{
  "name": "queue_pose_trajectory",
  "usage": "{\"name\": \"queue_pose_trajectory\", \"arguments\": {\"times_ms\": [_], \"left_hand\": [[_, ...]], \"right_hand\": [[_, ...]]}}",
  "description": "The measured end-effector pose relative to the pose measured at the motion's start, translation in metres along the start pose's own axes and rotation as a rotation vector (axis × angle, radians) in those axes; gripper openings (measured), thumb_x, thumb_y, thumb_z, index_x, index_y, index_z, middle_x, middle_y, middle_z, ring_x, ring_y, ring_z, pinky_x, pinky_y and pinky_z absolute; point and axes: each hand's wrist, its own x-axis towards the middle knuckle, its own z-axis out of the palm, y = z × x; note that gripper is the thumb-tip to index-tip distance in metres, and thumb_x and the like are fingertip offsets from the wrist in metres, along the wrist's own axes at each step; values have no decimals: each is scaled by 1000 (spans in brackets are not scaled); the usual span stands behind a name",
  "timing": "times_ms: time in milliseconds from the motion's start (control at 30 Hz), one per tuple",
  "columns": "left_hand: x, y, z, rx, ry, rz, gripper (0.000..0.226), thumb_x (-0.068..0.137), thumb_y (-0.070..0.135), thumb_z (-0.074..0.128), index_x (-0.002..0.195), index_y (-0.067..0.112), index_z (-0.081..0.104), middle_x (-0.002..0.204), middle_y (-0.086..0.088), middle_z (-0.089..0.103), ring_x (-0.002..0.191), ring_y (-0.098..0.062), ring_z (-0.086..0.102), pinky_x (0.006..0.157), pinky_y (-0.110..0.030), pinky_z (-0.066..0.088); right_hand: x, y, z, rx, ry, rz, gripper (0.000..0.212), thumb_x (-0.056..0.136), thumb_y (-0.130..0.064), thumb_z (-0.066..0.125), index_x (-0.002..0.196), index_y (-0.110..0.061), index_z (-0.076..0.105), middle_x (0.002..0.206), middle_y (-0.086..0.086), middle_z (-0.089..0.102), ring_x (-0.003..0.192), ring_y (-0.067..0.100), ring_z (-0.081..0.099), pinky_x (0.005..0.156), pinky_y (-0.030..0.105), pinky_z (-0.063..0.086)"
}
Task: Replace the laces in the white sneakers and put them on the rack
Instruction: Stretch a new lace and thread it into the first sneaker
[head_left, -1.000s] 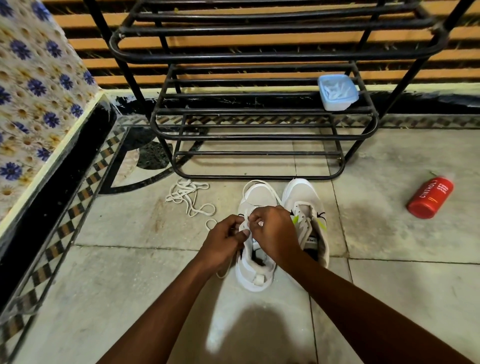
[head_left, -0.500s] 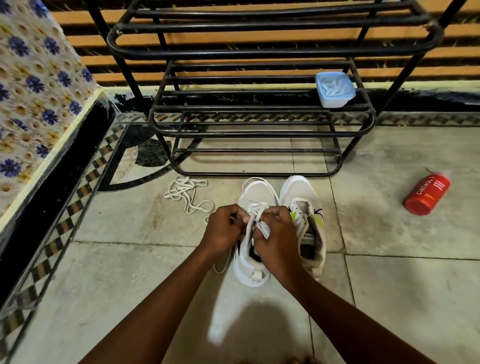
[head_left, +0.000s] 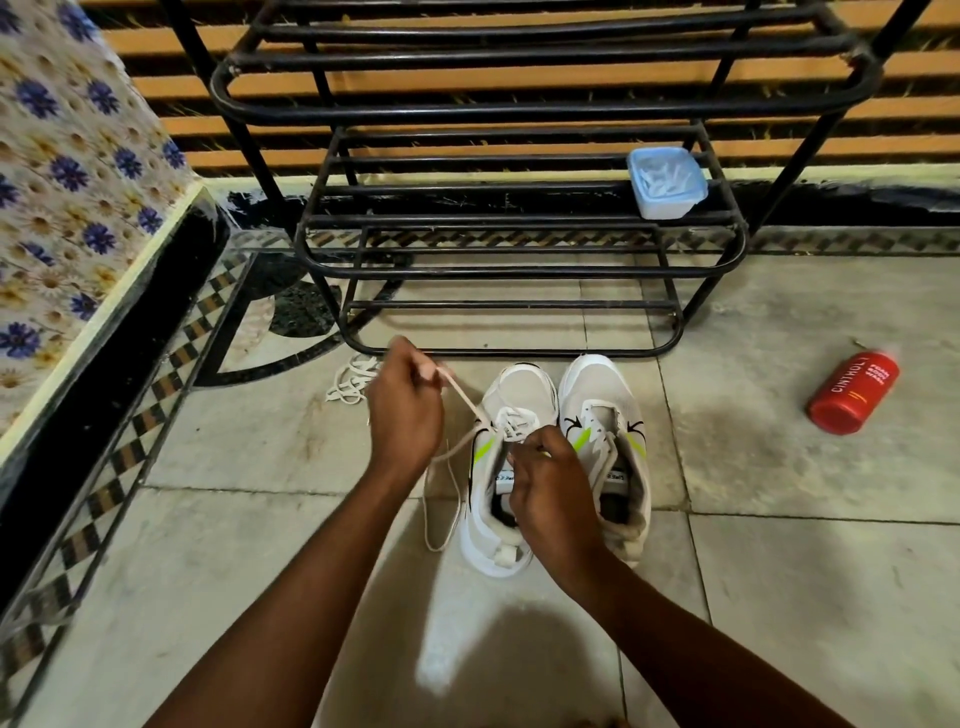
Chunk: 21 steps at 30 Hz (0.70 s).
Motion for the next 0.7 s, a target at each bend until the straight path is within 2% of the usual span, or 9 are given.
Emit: {"name": "queue_pose_trajectory", "arguments": {"times_ms": [133, 200, 267, 333, 400, 467, 533, 600, 700], "left_hand": [[22, 23, -14, -475, 50, -191, 31, 96, -14, 31, 88, 13, 45, 74, -10, 55, 59, -24, 64, 64, -41, 61], [20, 11, -14, -286, -86, -50, 30, 96, -8, 34, 88, 18, 45, 74, -1, 51, 59, -16, 49, 58, -38, 47], [10, -13, -15, 169, -362, 252, 11, 99, 12, 44, 94, 20, 51, 85, 3, 53, 72, -14, 50, 66, -38, 44], [0, -36, -14, 561, -629, 468, 19, 96, 39, 51, 103, 24, 61, 96, 5, 50, 89, -18, 49, 75, -41, 46], [-10, -45, -11, 693, -652, 532, 27, 91, 52, 54, 101, 31, 70, 102, 6, 49, 93, -21, 43, 77, -41, 42], [-12, -44, -8, 671, -501, 497, 25, 90, 50, 52, 92, 32, 70, 105, 10, 50, 97, -19, 40, 74, -37, 30], [-9, -36, -5, 509, -352, 371, 24, 91, 43, 44, 90, 30, 63, 105, 13, 58, 100, -14, 46, 76, -37, 28], [-1, -23, -5, 117, -267, 128, 19, 102, 24, 40, 92, 19, 55, 99, 5, 71, 100, -17, 66, 84, -40, 47], [8, 2, -9, -491, -77, -257, 21, 112, 11, 37, 93, 13, 44, 74, -6, 62, 69, -28, 70, 55, -35, 55]], "right_hand": [[2, -3, 1, -17, -14, 37, 18, 78, -12, 44, 77, -10, 62, 92, 7, 50, 81, 32, 56, 73, 41, 51], [3, -3, 1, -11, -12, 37, 13, 77, -11, 45, 72, -12, 57, 90, 8, 49, 79, 33, 55, 71, 40, 50], [3, -2, 1, -21, -13, 40, 13, 78, -11, 47, 71, -12, 57, 88, 8, 48, 77, 34, 54, 70, 38, 48], [3, -3, 1, -36, -11, 41, 14, 80, -11, 46, 72, -11, 58, 87, 8, 47, 76, 33, 54, 70, 36, 44], [5, -3, 1, -62, -23, 24, 16, 79, -11, 45, 73, -11, 59, 85, 7, 48, 76, 33, 54, 69, 33, 40], [5, -3, 0, -84, -28, 0, 16, 78, -9, 45, 74, -12, 60, 83, 4, 45, 75, 34, 54, 70, 31, 36], [6, -2, -1, -86, -26, -19, 14, 77, -7, 48, 74, -13, 60, 83, -1, 39, 74, 33, 53, 71, 29, 32], [6, -1, -1, -89, -28, -21, 13, 77, -5, 50, 74, -13, 61, 82, 1, 43, 73, 32, 54, 71, 27, 32], [6, 1, -1, -92, -41, -8, 13, 78, -5, 51, 72, -13, 60, 81, 5, 47, 75, 32, 54, 71, 27, 32]]}}
